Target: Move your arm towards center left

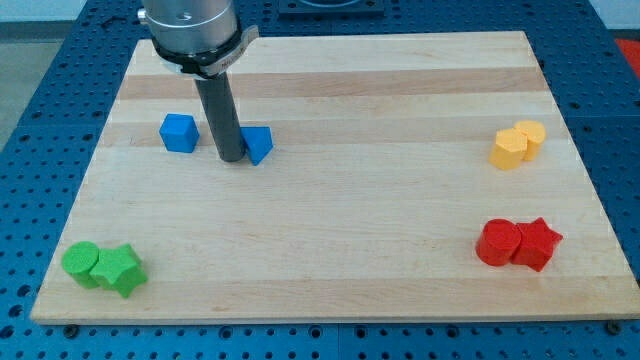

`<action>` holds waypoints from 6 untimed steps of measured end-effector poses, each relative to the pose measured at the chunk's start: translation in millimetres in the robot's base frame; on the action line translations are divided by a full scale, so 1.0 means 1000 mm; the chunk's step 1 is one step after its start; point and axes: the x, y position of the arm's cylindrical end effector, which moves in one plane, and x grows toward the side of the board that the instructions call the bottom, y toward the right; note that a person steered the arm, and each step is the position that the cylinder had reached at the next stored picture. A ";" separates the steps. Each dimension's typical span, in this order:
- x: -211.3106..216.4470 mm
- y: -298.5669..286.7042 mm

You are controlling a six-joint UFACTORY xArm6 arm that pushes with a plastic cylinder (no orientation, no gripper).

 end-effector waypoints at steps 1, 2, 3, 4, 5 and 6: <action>0.006 -0.036; 0.011 -0.101; 0.008 -0.164; -0.014 -0.179; -0.028 -0.162; -0.023 -0.137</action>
